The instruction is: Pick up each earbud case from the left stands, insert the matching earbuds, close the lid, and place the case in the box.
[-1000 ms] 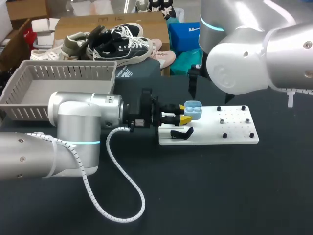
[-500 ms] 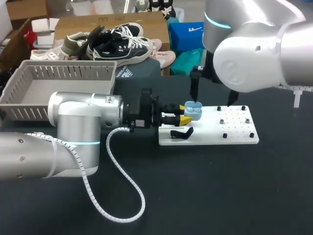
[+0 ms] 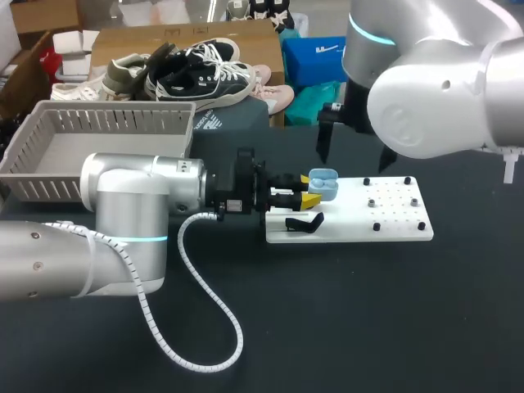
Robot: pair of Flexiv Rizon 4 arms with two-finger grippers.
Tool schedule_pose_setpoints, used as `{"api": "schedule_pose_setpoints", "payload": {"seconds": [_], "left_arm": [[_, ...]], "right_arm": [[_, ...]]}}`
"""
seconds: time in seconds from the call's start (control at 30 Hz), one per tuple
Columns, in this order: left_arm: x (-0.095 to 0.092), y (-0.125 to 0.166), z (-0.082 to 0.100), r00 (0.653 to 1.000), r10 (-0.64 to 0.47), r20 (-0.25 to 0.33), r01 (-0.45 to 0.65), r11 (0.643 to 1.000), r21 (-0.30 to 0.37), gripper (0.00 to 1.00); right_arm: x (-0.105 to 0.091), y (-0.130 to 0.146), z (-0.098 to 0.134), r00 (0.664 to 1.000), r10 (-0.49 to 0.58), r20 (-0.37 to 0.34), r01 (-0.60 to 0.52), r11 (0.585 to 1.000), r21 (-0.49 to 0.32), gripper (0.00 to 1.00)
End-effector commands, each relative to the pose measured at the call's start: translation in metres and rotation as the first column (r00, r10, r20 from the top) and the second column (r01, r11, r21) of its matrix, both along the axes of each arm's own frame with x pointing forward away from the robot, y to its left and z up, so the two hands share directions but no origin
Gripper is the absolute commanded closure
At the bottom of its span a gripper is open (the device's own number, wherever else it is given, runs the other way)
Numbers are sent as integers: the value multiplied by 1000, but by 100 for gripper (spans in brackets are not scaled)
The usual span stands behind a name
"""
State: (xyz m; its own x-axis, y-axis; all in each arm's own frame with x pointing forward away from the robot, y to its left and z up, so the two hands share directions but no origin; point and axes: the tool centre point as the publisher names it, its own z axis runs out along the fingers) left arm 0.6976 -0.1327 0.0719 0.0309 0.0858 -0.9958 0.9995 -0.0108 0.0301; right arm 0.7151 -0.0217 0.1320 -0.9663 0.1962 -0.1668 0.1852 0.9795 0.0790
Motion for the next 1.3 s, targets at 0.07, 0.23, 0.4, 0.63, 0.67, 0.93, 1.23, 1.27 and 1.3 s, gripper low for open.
{"api": "schedule_pose_setpoints", "payload": {"seconds": [0.07, 0.23, 0.4, 0.63, 0.67, 0.93, 1.23, 1.27, 1.3], "left_arm": [[-1, 0, 0, 1000, 4, 1, -4, 1000, -1, 100], [-1, 0, 0, 1000, 4, 1, -4, 1000, -1, 100], [-1, 0, 0, 1000, 4, 1, -4, 1000, -1, 100], [-1, 0, 0, 1000, 4, 1, -4, 1000, -1, 100], [-1, 0, 0, 1000, 4, 1, -4, 1000, -1, 100], [-1, 0, 0, 1000, 4, 1, -4, 1000, -1, 100], [-1, 0, 0, 1000, 4, 1, -4, 1000, -1, 100], [-1, 0, 0, 1000, 4, 1, -4, 1000, -1, 100], [-1, 0, 0, 1000, 4, 1, -4, 1000, -1, 100]], "right_arm": [[12, 3, -12, 1000, 2, -11, -2, 1000, -10, 0], [22, 4, -20, 1000, 2, -20, -2, 1000, -17, 0], [28, 3, -24, 1000, -5, -23, 5, 1000, -18, 0], [22, -1, -34, 998, -7, -58, 6, 1000, -25, 0], [20, -1, -35, 998, -7, -60, 5, 1000, -25, 0], [3, -4, -24, 998, 1, -64, -1, 1000, -1, 0], [-13, -4, -21, 996, 22, -85, -21, 1000, 9, 0], [-13, -4, -20, 997, 22, -74, -22, 1000, 9, 0], [-13, -4, -19, 998, 20, -61, -19, 1000, 11, 0]]}}
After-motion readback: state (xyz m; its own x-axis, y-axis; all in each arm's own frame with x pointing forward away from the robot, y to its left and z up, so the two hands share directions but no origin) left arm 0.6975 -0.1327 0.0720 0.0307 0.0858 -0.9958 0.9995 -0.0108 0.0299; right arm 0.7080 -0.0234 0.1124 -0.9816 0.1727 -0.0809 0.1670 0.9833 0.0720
